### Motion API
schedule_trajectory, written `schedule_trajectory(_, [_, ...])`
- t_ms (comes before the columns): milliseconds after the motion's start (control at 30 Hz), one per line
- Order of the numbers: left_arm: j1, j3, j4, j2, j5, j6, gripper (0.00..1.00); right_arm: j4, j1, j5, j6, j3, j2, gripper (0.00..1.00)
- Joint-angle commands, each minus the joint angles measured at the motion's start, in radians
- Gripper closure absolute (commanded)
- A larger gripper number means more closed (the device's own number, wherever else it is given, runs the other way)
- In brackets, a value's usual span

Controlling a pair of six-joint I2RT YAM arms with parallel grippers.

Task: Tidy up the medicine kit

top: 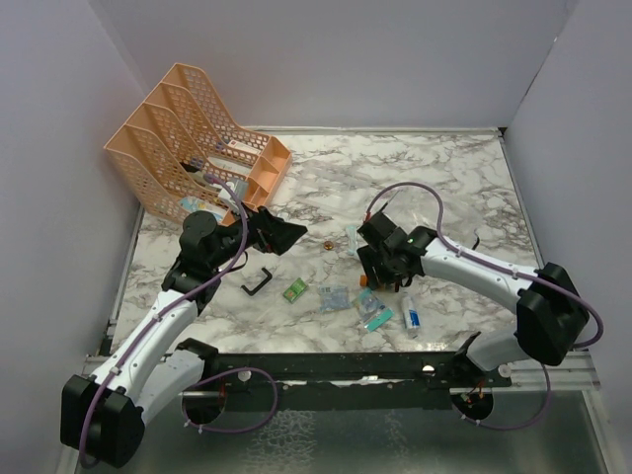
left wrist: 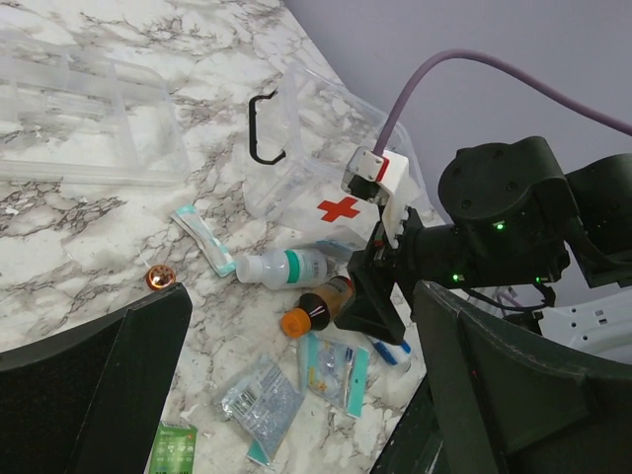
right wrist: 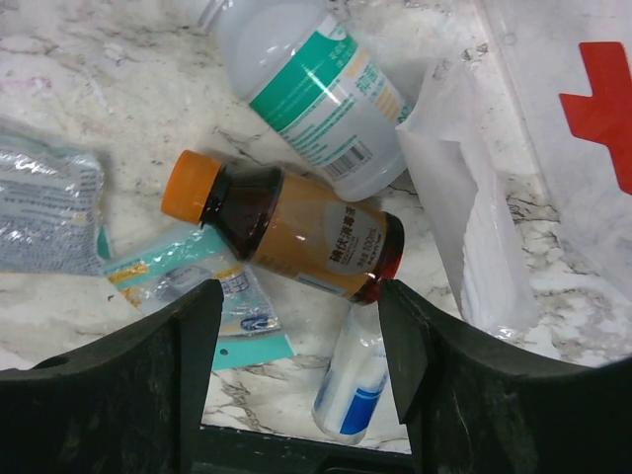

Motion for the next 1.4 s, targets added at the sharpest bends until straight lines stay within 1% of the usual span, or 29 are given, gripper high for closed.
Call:
schedule_trajectory(0, [-0.002,-0.003,0.006,-0.007,-0.021,-0.001,0.01,-0.048,0.006,0.120,0.046,0.047,0.063,0.35])
schedule_trajectory(67, [-0.003,-0.003,0.008,-0.003,-0.021,-0.003,0.01,-0.033,0.007,0.101,0.035,0.042,0.076,0.35])
schedule_trajectory(300, [-0.002,-0.007,0.015,0.011,-0.023,-0.007,0.01,0.037,0.007,-0.046,0.005,0.017,0.083,0.36])
schedule_trajectory(533, [-0.002,-0.004,0.007,0.015,-0.031,-0.002,0.01,0.099,0.007,-0.116,0.016,0.018,0.131,0.49])
schedule_trajectory(667, [-0.002,-0.004,-0.011,0.013,-0.043,0.005,0.01,0.145,0.007,-0.140,0.053,0.034,0.167,0.52])
schedule_trajectory(767, [-0.002,-0.002,-0.025,0.015,-0.054,0.012,0.01,0.207,0.006,-0.188,0.091,0.042,0.183,0.54])
schedule_trajectory(900, [-0.002,0.007,-0.058,0.021,-0.081,0.024,0.01,0.297,0.007,-0.208,0.148,0.045,0.207,0.56])
schedule_trajectory(1000, [-0.002,0.021,-0.083,0.022,-0.094,0.042,0.01,0.324,0.007,-0.201,0.106,0.064,0.236,0.55])
schedule_trajectory(1167, [-0.003,0.027,-0.107,0.013,-0.114,0.061,0.01,0.304,0.007,-0.203,-0.009,0.079,0.257,0.46])
schedule_trajectory(1233, [-0.002,0.029,-0.115,0.012,-0.123,0.069,0.01,0.297,0.007,-0.199,-0.020,0.071,0.252,0.44])
schedule_trajectory(1367, [-0.002,0.032,-0.119,0.013,-0.130,0.077,0.01,0.307,0.007,-0.215,-0.027,0.062,0.264,0.44])
